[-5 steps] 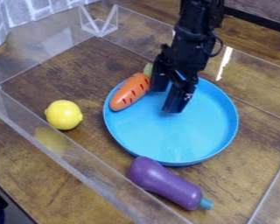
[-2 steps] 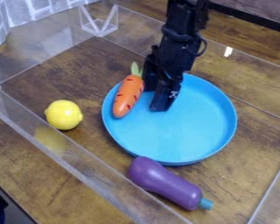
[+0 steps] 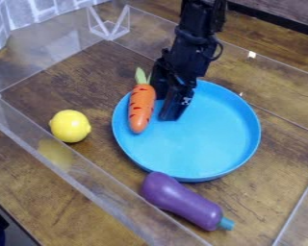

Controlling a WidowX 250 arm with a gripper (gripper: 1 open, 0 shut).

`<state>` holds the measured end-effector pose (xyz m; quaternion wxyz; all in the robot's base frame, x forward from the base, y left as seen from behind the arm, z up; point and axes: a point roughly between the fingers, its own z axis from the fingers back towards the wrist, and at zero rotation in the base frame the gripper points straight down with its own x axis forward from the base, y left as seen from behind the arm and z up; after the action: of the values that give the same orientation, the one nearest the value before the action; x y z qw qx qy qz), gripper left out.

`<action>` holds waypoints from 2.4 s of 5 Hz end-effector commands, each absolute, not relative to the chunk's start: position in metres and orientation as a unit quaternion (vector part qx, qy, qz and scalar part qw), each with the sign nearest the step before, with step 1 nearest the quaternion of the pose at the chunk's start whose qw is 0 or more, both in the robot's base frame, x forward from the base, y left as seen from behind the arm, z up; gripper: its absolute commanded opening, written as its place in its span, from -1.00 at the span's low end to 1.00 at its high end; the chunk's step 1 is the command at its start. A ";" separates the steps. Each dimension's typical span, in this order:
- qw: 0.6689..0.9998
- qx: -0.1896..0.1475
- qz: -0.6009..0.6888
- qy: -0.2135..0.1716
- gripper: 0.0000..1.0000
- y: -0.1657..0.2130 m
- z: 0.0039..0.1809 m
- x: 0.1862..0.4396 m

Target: Move the carrot to the left side

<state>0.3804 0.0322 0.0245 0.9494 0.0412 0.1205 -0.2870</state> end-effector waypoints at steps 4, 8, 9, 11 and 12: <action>0.950 0.061 -0.275 0.135 -1.00 0.032 0.051 0.387; 0.938 0.085 -0.293 0.162 -1.00 0.053 0.073 0.369; 0.942 0.084 -0.278 0.170 -1.00 0.052 0.068 0.367; 0.947 0.082 -0.250 0.183 -1.00 0.055 0.084 0.376; 0.944 0.081 -0.259 0.187 1.00 0.056 0.066 0.370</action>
<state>0.3657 0.0474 0.0502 0.9373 0.0735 0.2077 -0.2700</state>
